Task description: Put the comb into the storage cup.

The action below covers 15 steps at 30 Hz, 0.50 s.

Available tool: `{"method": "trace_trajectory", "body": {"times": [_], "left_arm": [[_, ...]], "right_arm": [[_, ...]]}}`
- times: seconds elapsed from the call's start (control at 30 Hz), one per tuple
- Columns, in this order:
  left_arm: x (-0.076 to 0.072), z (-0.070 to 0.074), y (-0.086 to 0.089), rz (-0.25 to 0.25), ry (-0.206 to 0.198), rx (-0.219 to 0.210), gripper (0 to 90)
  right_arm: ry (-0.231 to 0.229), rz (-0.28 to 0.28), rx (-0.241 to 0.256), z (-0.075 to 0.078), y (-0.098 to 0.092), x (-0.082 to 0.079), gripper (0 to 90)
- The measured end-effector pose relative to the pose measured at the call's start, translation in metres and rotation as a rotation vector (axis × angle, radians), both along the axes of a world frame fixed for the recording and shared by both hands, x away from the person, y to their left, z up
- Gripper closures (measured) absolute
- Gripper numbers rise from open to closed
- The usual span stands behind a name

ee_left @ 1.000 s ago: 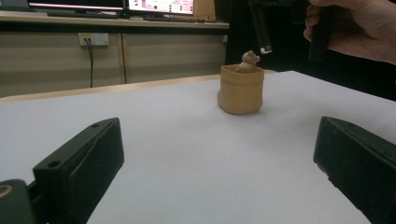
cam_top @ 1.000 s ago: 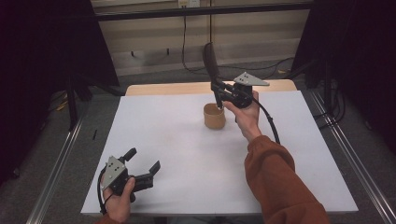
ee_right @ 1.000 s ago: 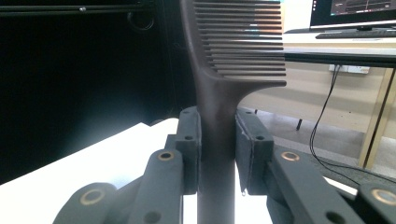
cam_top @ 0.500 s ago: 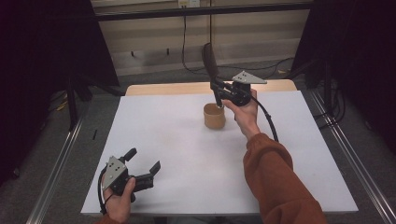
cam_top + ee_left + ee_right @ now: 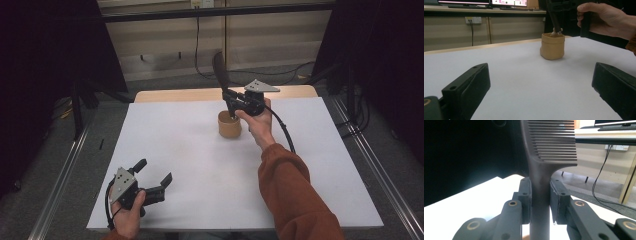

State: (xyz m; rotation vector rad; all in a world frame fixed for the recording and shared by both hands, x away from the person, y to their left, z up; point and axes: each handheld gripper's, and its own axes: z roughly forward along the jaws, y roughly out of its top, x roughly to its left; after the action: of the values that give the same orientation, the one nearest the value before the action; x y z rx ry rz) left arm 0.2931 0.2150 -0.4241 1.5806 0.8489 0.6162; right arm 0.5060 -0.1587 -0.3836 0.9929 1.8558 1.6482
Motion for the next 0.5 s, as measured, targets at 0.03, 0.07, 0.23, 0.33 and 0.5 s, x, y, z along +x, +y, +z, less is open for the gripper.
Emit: {"method": "trace_trajectory", "body": {"times": [0.03, 0.07, 0.23, 0.33, 0.5], "left_arm": [[-0.0001, 0.0000, -0.0004, 0.000, -0.001, -0.004, 1.8], [0.0000, 0.0002, -0.0001, 0.000, -0.003, 0.001, 1.8], [0.0003, -0.0002, 0.0003, -0.001, 0.002, -0.003, 1.8], [0.0003, -0.0002, 0.0005, -0.005, 0.003, 0.005, 1.8], [0.0006, -0.0005, 0.0000, -0.001, 0.005, -0.001, 1.8]], "right_arm": [[0.002, 0.000, -0.005, -0.0013, 0.0002, 0.0004, 72.9], [0.004, -0.001, -0.010, -0.0023, 0.0003, 0.0005, 72.8], [0.001, 0.006, -0.021, -0.0053, 0.0019, 0.0015, 72.9], [0.004, 0.007, -0.025, -0.0062, 0.0022, 0.0012, 72.9], [0.004, 0.011, -0.028, -0.0087, 0.0032, 0.0016, 72.9]]}}
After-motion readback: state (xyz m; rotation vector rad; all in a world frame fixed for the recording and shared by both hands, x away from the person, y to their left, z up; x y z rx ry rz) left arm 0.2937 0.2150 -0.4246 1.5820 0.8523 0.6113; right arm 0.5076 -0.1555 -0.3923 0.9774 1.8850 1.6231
